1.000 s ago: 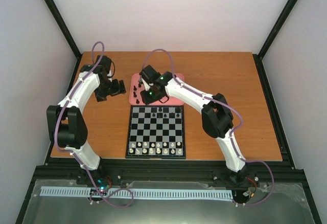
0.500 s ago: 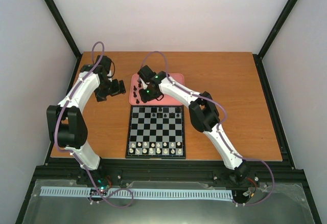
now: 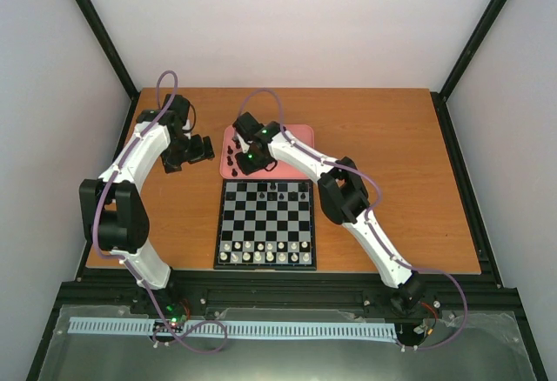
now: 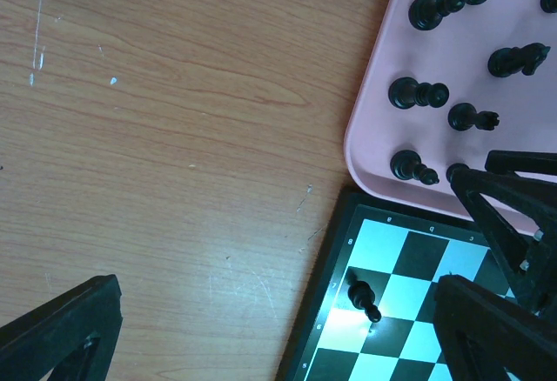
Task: Set up the chess pieces on the board
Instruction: Pick up the chess piece from the storage box.
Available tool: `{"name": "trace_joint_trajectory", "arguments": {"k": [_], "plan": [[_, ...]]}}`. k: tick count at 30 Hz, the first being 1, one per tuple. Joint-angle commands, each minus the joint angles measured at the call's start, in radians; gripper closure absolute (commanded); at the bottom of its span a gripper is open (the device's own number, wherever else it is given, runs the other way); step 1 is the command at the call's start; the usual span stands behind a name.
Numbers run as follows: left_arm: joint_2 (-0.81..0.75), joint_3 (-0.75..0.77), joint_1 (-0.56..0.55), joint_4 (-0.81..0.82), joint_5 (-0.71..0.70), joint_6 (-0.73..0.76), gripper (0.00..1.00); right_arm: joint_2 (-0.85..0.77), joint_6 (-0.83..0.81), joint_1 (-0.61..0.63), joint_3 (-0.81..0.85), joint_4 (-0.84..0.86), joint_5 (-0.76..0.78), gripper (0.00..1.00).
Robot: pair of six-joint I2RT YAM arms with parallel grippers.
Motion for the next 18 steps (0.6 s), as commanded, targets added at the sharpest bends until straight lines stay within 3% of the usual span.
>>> {"name": "trace_joint_trajectory", "arguments": {"k": [1, 12, 18], "plan": [[0.010, 0.019, -0.001, 0.006, -0.004, -0.006, 0.00, 0.013, -0.012, -0.004, 0.012, -0.028, -0.011, 0.73], [0.018, 0.025, -0.002, 0.004, -0.004, -0.006, 0.00, 0.021, -0.016, -0.008, 0.018, -0.025, -0.013, 0.85], [0.021, 0.028, -0.002, 0.004, -0.003, -0.006, 0.00, 0.017, -0.015, -0.013, 0.019, -0.024, -0.016, 0.97]]}}
